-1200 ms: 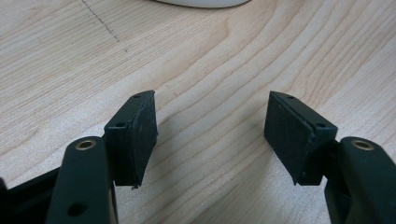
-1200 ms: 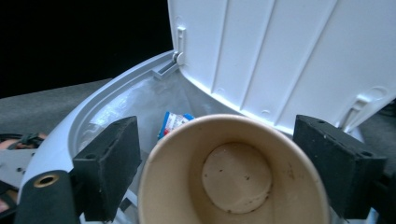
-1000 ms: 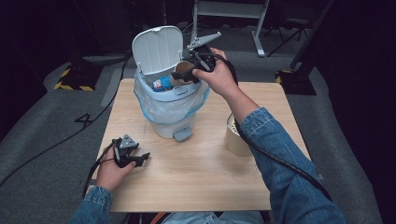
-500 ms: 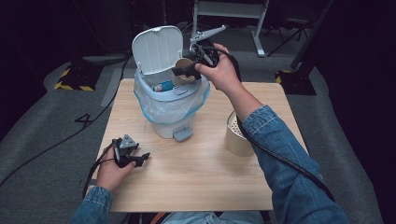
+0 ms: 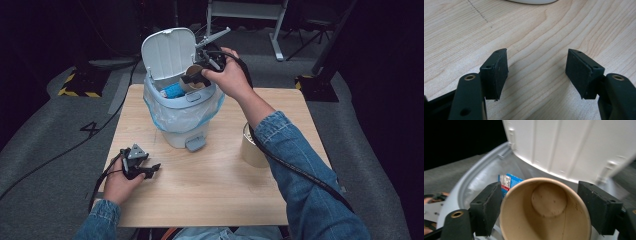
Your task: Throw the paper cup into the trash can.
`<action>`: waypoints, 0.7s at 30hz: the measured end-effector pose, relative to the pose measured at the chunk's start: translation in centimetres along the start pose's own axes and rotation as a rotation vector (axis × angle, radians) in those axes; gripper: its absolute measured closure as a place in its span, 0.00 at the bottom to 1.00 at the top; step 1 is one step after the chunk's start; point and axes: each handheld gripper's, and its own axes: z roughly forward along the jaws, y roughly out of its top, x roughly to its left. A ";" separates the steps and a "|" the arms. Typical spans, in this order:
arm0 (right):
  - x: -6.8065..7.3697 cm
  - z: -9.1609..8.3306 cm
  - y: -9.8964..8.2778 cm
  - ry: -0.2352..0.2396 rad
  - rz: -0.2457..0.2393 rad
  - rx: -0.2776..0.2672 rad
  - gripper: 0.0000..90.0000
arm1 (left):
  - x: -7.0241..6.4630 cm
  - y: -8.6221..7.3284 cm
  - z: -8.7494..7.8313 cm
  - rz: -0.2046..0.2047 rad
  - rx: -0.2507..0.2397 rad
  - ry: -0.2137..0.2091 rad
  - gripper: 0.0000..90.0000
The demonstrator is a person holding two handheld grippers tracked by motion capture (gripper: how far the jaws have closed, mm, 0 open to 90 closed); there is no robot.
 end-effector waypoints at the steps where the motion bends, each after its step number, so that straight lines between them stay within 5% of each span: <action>1: 0.1 0.3 0.0 0.011 -0.013 -0.006 0.24 | 0.0 0.0 0.0 -0.001 -0.002 0.000 0.39; 6: 0.8 1.0 0.1 0.042 -0.083 -0.100 0.23 | 0.0 0.0 0.0 -0.001 0.000 -0.002 0.39; 16: -0.2 -2.0 -0.3 -0.001 -0.082 -0.108 0.24 | 0.0 0.0 0.0 -0.004 -0.001 -0.002 0.38; 21: -1.0 -4.3 -1.2 -0.062 -0.082 -0.018 0.57 | 0.0 0.0 0.0 -0.002 0.003 0.000 0.39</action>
